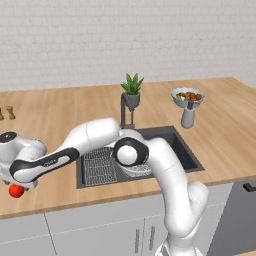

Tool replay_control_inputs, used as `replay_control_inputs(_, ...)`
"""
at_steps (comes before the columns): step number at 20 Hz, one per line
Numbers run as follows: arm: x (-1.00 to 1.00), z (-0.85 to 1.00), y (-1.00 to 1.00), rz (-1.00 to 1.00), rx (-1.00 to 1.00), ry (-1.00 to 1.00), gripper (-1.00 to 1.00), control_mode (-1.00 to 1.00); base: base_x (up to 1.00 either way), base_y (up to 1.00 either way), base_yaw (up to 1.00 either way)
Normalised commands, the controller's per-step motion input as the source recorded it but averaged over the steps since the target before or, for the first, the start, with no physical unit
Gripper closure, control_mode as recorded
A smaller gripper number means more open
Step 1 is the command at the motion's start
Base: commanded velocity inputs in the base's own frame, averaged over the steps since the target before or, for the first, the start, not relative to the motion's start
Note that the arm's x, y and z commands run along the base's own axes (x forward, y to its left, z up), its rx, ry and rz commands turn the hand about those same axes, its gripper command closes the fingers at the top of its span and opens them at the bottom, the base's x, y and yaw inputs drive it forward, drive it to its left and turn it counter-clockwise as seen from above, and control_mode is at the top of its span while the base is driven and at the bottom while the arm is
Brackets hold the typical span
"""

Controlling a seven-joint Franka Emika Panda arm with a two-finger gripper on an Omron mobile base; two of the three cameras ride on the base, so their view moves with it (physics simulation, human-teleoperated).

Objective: Put the colander in the sink, put the apple in the colander, and turn on the sink faucet and pour water over the colander.

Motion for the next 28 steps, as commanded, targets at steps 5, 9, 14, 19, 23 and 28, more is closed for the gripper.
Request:
replay_control_inputs(5,-0.02,-0.28,0.02,0.0,0.0,0.0,-1.0,-1.0,0.0,0.0,0.0)
replay_control_inputs(9,0.06,-0.3,0.0,0.0,0.0,0.0,-1.0,-1.0,0.0,0.0,0.0)
replay_control_inputs(14,0.08,-0.31,0.03,0.0,0.0,0.0,-1.0,-1.0,0.0,0.0,0.0)
replay_control_inputs(19,0.0,-0.29,0.04,0.0,0.0,0.0,1.0,-1.0,0.0,0.0,0.0)
replay_control_inputs(23,-0.01,-0.17,-0.16,0.0,0.0,0.17,1.0,-1.0,0.0,0.0,0.0)
replay_control_inputs(28,-0.06,-0.01,-0.5,0.0,-0.01,0.04,1.0,-1.0,0.0,0.0,0.0)
